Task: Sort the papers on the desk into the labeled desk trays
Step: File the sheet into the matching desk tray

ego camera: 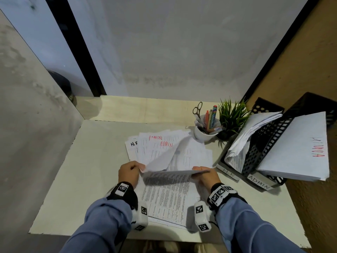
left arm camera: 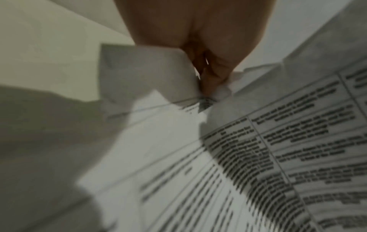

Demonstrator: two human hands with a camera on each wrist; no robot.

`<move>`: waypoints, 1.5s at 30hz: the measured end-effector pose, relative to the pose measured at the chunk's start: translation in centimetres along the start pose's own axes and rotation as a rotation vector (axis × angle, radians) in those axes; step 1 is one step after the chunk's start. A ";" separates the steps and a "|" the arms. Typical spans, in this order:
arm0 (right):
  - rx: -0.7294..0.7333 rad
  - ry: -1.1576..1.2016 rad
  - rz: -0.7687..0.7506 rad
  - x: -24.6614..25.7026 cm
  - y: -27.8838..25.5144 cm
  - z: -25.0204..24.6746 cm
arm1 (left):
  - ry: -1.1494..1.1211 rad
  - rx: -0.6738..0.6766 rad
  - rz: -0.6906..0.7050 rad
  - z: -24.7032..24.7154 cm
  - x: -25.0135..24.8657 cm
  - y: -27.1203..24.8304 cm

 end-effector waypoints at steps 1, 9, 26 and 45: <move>-0.007 -0.016 0.016 0.0 0.1 -0.2 | -0.059 0.040 -0.024 0.2 0.2 -0.1; -0.062 0.316 -0.149 1.9 -2.4 0.2 | -0.091 0.199 -0.134 1.7 -0.1 -1.1; -0.060 0.055 -0.722 10.9 -7.8 1.8 | -0.092 0.035 0.411 1.1 -11.4 -5.3; -0.799 -0.559 -0.349 13.4 -6.5 -9.1 | 0.123 -0.003 0.561 4.7 -20.8 -6.9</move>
Point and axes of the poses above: each hand's wrist, its own y-axis towards the middle knuckle, its own z-axis out of the palm, x = y × z, the point moved 5 cm from there along y, towards the middle knuckle, and after that the axes turned 10 degrees about x, right-handed, at the moved point
